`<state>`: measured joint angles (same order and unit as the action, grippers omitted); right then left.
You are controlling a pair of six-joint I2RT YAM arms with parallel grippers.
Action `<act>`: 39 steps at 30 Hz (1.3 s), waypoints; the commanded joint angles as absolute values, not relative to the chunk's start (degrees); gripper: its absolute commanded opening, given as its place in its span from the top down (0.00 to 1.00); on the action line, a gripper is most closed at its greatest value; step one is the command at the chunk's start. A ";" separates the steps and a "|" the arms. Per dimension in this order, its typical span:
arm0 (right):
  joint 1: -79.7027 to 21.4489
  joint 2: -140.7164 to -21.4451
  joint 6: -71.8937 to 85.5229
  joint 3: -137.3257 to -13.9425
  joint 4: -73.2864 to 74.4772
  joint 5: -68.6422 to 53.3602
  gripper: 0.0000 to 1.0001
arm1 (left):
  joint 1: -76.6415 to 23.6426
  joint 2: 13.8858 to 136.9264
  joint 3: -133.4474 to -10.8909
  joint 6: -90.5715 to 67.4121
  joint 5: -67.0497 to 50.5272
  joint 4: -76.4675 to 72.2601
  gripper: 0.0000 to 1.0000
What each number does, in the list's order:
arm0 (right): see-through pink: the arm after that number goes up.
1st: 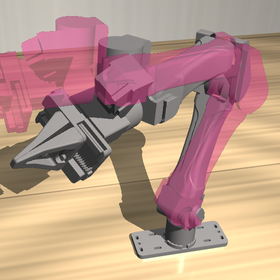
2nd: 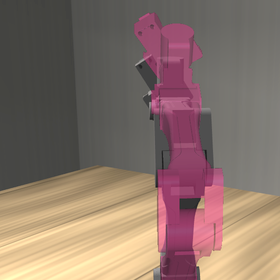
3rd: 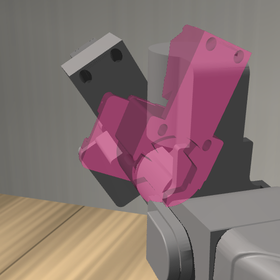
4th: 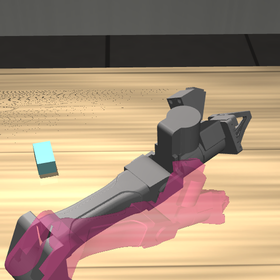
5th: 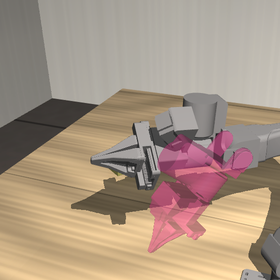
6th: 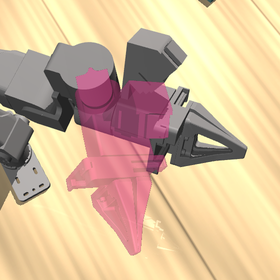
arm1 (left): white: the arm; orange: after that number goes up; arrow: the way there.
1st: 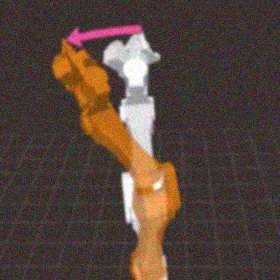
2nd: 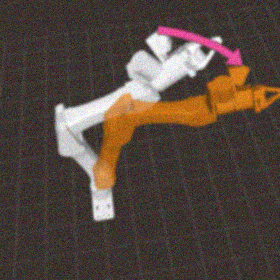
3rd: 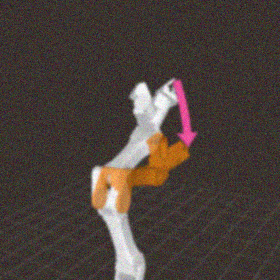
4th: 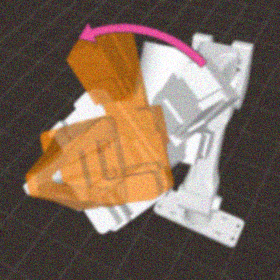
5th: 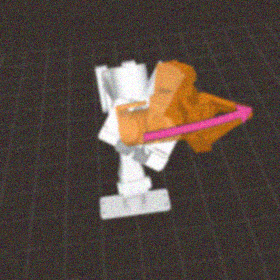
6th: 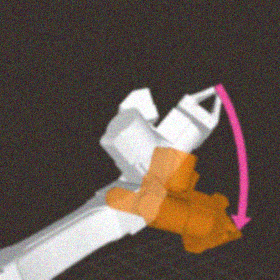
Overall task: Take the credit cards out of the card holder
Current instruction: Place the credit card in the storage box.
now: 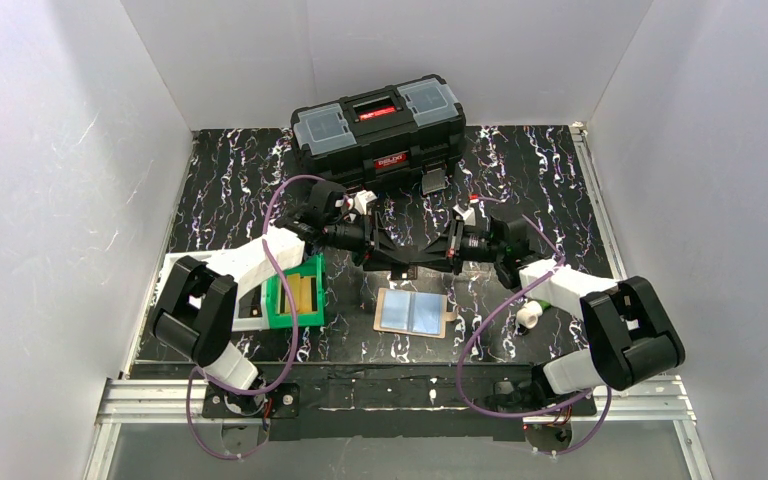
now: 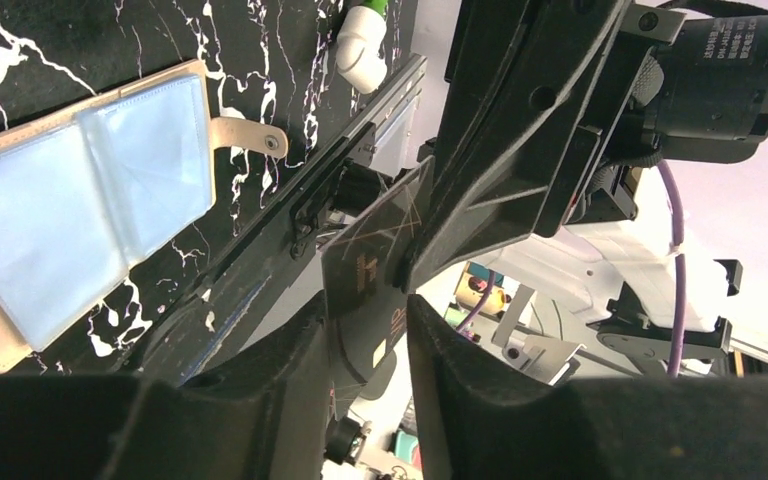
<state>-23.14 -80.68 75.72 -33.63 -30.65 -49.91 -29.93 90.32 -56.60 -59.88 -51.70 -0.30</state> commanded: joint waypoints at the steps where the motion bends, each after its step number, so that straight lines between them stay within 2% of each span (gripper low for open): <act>1: -23.73 -81.32 76.50 -36.38 -34.07 -51.16 0.99 | -29.64 88.63 -56.01 -60.61 -53.97 -1.44 0.78; 4: -23.82 -81.34 76.00 -36.46 -33.56 -51.15 0.99 | -29.58 88.45 -56.23 -60.47 -53.72 -0.96 0.94; 5: -23.82 -81.12 75.23 -36.79 -32.24 -51.00 0.92 | -29.61 88.47 -56.40 -60.26 -53.56 -0.54 1.00; 7: -23.90 -80.26 72.19 -37.81 -27.24 -50.13 0.68 | -29.66 88.38 -56.58 -59.81 -52.83 0.52 1.00; 11: -23.91 -76.65 63.33 -41.34 -12.21 -46.32 0.06 | -29.62 86.93 -59.52 -54.05 -45.48 12.77 1.00; 12: -23.91 -75.60 61.10 -42.21 -8.66 -44.96 0.02 | -29.62 86.29 -60.62 -52.21 -41.99 16.69 1.00; 17: -23.73 -70.53 53.43 -44.79 4.95 -36.69 0.02 | -29.33 82.79 -68.32 -43.38 -20.61 39.26 1.00; 24: -23.66 -69.73 49.91 -45.32 10.83 -31.63 0.02 | -24.47 78.66 -75.00 -35.23 10.48 63.29 1.00; 32: -23.68 -70.12 46.26 -46.20 13.75 -29.53 0.02 | -16.30 77.14 -69.76 -30.67 29.55 67.18 1.00; 39: -23.69 -70.33 45.22 -45.38 14.04 -30.33 0.02 | -12.65 83.74 -66.70 -30.39 39.27 65.69 1.00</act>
